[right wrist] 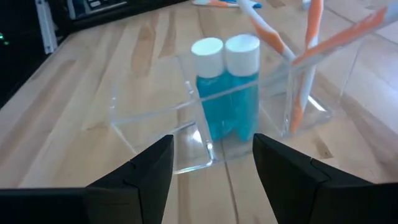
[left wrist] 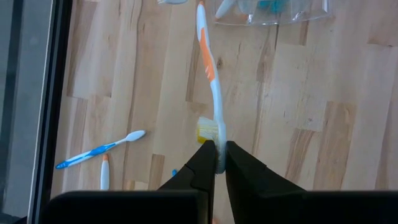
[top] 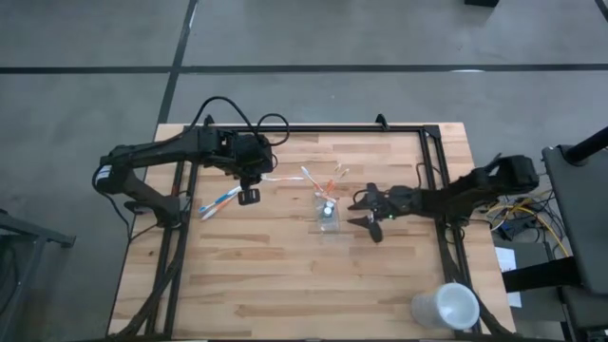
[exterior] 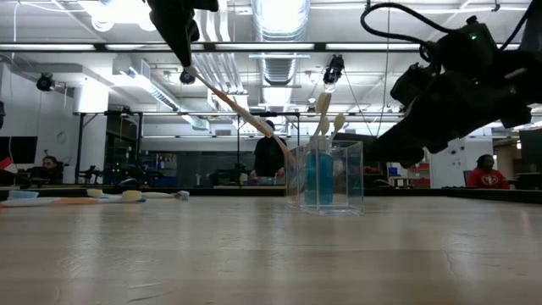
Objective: Pick & Place toothbrushing station
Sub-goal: Put the orange toothbrush into the transparent
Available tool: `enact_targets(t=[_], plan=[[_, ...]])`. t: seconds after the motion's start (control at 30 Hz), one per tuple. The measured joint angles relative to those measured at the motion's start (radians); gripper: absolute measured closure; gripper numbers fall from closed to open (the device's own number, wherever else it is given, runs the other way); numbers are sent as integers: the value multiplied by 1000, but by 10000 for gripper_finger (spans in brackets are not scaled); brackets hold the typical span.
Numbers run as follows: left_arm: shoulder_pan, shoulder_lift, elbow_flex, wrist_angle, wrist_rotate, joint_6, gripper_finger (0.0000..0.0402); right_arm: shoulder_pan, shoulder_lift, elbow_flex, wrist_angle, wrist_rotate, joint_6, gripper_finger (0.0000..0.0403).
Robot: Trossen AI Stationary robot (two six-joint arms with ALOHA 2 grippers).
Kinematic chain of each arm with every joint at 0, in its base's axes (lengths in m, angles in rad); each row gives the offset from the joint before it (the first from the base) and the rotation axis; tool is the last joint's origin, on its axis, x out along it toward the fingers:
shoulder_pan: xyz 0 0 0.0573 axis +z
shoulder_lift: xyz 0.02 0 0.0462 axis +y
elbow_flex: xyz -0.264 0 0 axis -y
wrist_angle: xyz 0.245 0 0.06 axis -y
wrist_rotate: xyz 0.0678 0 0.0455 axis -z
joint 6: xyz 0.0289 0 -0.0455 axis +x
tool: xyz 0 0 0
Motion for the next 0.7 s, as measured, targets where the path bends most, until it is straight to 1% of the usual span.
enact_targets(t=[0.2, 0.37, 0.7], plan=[[0, 0, 0, 0, 0, -4, 374, 0, 174, 0, 156, 5, 67, 188], [0, 0, 0, 0, 0, -5, 374, 0, 306, 26, 321, 6, 33, 188], [0, 0, 0, 0, 0, -6, 374, -5, 514, 189, 324, 4, 4, 188]])
